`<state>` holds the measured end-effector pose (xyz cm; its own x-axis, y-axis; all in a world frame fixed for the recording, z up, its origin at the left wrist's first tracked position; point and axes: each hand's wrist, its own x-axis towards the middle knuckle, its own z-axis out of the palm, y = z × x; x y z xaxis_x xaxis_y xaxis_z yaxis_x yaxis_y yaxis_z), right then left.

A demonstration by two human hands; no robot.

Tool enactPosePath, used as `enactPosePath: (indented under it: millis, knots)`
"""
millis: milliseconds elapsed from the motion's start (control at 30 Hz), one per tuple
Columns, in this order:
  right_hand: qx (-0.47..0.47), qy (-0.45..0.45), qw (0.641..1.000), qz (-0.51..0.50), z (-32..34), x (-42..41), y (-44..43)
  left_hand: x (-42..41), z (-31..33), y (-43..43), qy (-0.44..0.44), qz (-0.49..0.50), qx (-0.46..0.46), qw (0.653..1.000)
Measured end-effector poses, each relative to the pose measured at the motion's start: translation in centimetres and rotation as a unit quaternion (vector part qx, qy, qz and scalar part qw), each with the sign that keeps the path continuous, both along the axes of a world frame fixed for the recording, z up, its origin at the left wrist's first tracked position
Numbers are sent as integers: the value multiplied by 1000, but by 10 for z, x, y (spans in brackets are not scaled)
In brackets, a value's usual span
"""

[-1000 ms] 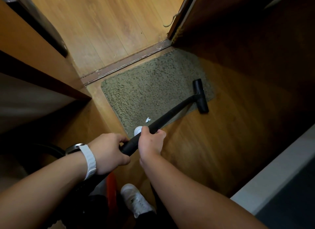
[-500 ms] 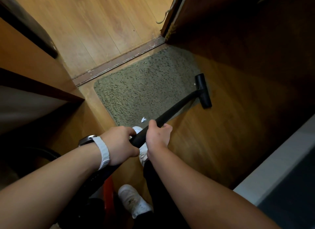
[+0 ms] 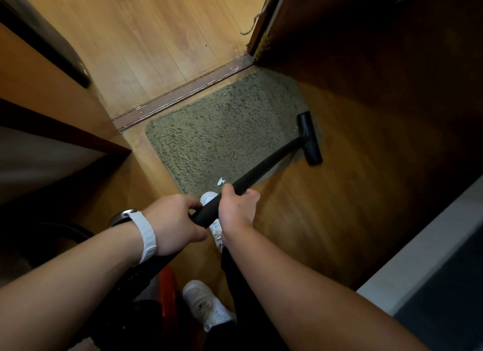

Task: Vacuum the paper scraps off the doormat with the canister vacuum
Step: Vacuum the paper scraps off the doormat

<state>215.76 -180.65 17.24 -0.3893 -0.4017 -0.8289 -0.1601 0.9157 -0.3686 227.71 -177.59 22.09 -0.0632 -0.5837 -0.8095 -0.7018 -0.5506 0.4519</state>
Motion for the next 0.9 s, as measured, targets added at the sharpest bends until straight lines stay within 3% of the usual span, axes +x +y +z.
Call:
enactPosePath:
  millis: [467, 900]
  knots:
    - [19, -38, 999, -1, 10, 27, 31, 28, 10, 34, -49, -28, -1, 998]
    - [-4, -26, 999, -31, 4, 16, 6, 13, 3, 5, -22, -31, -13, 999]
